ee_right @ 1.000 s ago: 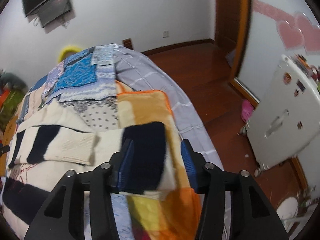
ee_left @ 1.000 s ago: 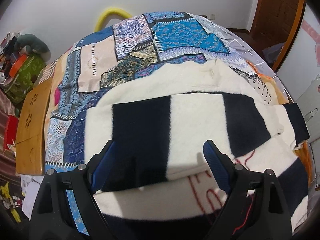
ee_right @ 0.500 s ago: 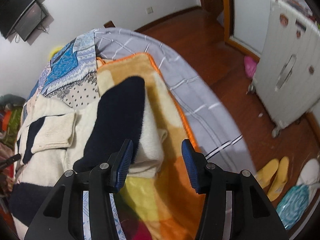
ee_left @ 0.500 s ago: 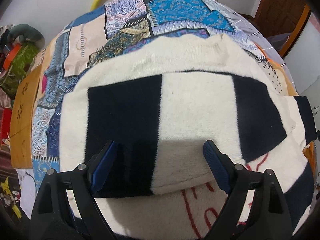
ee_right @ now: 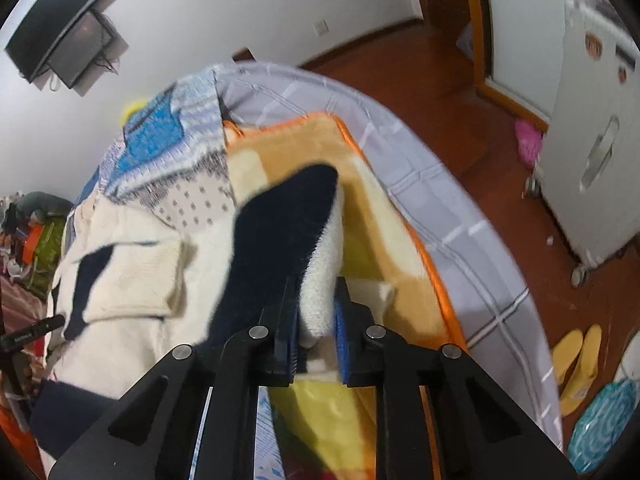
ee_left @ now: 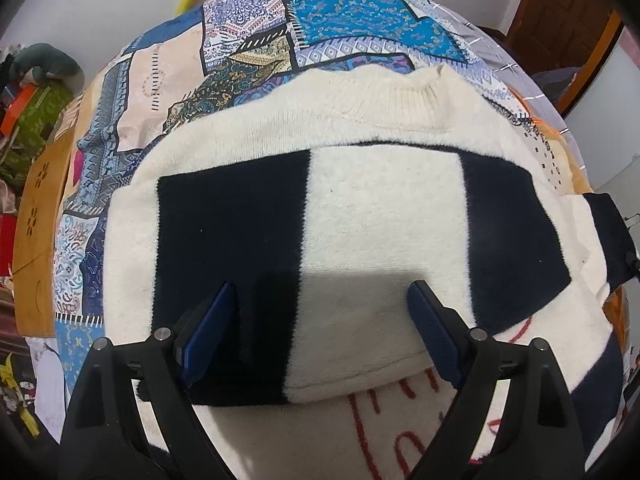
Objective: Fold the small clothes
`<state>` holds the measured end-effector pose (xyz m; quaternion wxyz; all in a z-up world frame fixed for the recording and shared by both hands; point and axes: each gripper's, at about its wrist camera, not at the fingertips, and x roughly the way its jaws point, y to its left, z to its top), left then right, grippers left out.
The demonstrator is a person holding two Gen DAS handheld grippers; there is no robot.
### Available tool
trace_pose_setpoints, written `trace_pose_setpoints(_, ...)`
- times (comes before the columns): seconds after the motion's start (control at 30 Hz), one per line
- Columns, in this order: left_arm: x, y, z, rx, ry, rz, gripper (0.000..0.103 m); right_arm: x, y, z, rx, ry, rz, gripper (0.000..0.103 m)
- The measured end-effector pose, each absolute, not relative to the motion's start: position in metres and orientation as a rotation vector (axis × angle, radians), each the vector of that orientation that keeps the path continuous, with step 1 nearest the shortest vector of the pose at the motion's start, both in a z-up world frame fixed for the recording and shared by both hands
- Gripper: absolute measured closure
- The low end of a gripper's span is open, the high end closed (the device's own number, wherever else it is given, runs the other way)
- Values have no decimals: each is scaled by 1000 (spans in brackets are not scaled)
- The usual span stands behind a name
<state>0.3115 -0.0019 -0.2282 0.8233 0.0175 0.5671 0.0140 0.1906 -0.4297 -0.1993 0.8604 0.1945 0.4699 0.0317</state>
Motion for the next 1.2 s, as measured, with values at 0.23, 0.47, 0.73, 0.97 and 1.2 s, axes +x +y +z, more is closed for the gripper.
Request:
trace_pose_setpoints(0.23,301,6,-202,6,1137,11,15,203,-406,-147,343,885,139,91)
trace_pose_setpoints(0.47,280,22,-177,-14,1059,7,15,216,-357,-105,238,805,209,91)
trace_pose_setpoints(0.73,254,44,-170,2,1019,23,14,224,-281,-109,108,844,338,91)
trace_pose_setpoints(0.97,236,59,-170,-2,1011,45,15,230,-225,-152,96,991,454,91)
trace_pose_setpoints(1.2,228,66,-171,-16,1016,59,15,227,-204,-169,62,1069,482,83)
